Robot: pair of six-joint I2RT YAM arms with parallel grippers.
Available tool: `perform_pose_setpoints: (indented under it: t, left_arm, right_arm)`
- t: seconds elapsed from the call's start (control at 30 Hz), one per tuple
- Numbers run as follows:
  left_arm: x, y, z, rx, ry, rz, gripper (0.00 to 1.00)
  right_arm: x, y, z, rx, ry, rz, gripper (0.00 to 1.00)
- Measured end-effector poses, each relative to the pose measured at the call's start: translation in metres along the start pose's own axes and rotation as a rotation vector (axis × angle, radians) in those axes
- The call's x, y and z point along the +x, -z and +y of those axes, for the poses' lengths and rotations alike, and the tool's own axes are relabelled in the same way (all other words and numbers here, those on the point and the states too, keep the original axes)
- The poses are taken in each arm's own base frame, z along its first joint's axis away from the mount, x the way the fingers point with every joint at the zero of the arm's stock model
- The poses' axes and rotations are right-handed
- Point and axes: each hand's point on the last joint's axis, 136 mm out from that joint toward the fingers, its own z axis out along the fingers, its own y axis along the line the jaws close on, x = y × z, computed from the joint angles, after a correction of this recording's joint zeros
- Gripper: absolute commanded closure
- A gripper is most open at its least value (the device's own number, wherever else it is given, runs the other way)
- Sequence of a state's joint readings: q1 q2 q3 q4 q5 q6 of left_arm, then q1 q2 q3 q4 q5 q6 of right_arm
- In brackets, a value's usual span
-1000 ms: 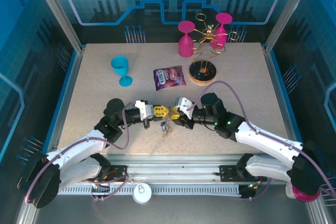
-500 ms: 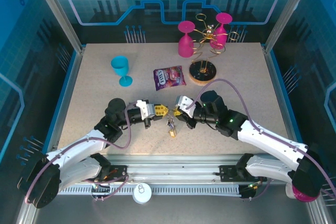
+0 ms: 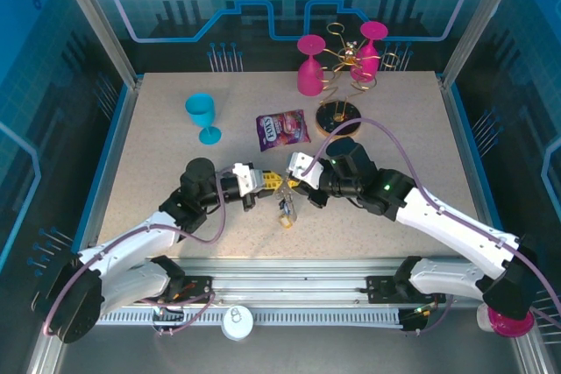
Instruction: Put the keys on the keyring
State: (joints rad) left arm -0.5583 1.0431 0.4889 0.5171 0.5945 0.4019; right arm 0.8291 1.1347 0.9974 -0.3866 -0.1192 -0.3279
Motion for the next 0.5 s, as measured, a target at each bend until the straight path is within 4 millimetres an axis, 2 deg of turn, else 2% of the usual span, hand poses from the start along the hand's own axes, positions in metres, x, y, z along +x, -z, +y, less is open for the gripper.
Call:
perform_pose_setpoints:
  t: [0.07, 0.17, 0.27, 0.33, 0.5]
  left_arm:
    - [0.001, -0.002, 0.001, 0.003, 0.003, 0.011, 0.65]
    - [0.009, -0.002, -0.001, 0.012, 0.028, 0.039, 0.45]
    - [0.013, -0.002, -0.003, 0.018, 0.05, 0.055, 0.32]
    - [0.012, -0.001, -0.003, 0.017, 0.052, 0.055, 0.26]
    - [-0.011, 0.01, 0.001, -0.032, 0.048, 0.009, 0.1]
  right_arm:
    - [0.001, 0.001, -0.002, 0.01, 0.007, 0.018, 1.0]
    - [0.001, 0.004, -0.007, 0.04, 0.012, 0.033, 1.0]
    - [0.006, 0.004, -0.011, 0.061, 0.009, 0.058, 1.0]
    - [0.01, 0.005, -0.012, 0.07, 0.007, 0.074, 1.0]
    - [0.016, 0.005, -0.015, 0.09, -0.001, 0.099, 1.0]
